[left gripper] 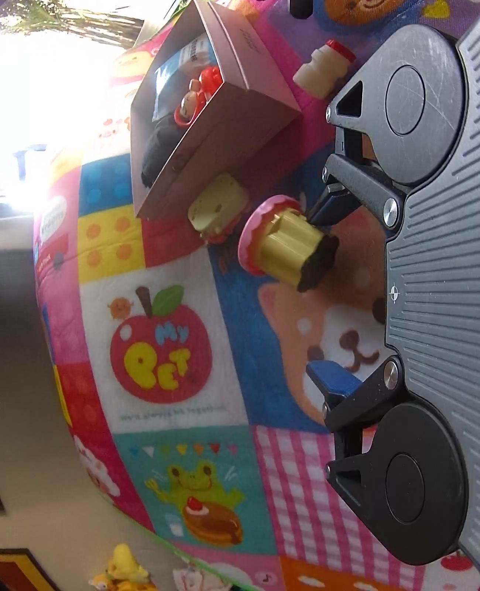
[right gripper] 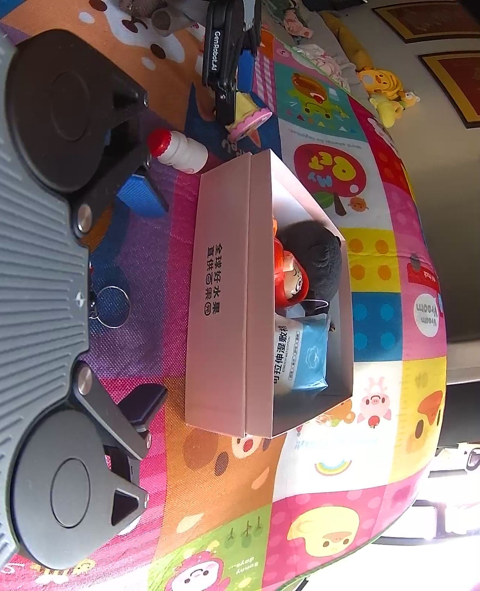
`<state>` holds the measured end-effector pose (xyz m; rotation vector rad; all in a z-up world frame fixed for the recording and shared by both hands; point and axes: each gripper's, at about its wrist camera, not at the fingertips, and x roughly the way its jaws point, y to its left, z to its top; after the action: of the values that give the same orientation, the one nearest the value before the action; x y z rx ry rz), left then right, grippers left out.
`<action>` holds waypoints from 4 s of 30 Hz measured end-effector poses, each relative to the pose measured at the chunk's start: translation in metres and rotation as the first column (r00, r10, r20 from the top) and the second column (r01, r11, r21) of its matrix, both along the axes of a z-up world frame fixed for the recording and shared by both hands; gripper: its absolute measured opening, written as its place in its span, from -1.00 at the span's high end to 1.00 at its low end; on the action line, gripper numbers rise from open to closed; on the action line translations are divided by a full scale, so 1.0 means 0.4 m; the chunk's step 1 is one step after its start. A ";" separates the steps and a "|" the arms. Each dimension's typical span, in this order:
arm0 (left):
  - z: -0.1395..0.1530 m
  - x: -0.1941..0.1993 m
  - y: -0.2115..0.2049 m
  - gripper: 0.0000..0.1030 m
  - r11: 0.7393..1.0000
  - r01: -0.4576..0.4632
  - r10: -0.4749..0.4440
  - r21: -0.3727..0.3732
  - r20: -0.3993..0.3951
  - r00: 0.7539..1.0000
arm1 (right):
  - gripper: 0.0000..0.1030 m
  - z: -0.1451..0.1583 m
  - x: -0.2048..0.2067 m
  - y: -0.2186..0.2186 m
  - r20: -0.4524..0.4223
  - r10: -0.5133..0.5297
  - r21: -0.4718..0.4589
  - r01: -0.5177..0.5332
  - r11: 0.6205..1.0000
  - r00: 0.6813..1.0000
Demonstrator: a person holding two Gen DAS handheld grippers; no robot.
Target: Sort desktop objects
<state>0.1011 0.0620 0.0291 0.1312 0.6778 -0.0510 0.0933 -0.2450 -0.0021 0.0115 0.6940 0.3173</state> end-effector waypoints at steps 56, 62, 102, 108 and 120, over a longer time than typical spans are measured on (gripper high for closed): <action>-0.043 -0.161 0.092 -0.96 0.888 -0.023 0.074 -0.459 0.094 0.993 | 0.12 0.070 0.365 0.608 -0.136 0.170 -0.547 -0.218 0.808 0.976; -0.044 -0.164 0.098 -0.97 0.885 -0.046 0.101 -0.464 0.093 0.991 | 0.13 0.200 0.214 0.504 -0.077 0.247 -0.306 -0.259 0.916 0.966; -0.035 -0.113 -0.295 -1.00 0.982 0.186 -0.185 -0.021 0.042 0.982 | -0.33 0.064 -0.156 -0.172 0.042 -0.067 -0.039 0.069 0.997 0.997; -0.029 -0.110 -0.259 -1.00 0.991 0.131 -0.133 0.025 0.058 0.989 | -0.33 0.052 -0.178 -0.052 -0.026 0.176 0.018 -0.176 0.984 0.984; 0.060 -0.148 -0.219 -1.00 0.969 0.210 -0.198 -0.127 0.106 0.975 | -0.59 0.089 -0.205 0.003 0.089 0.267 -0.072 -0.261 0.963 0.960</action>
<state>0.0421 -0.0257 0.0533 0.0700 0.5639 -0.2877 0.0112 -0.2437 0.0336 -0.1542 0.6079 0.5502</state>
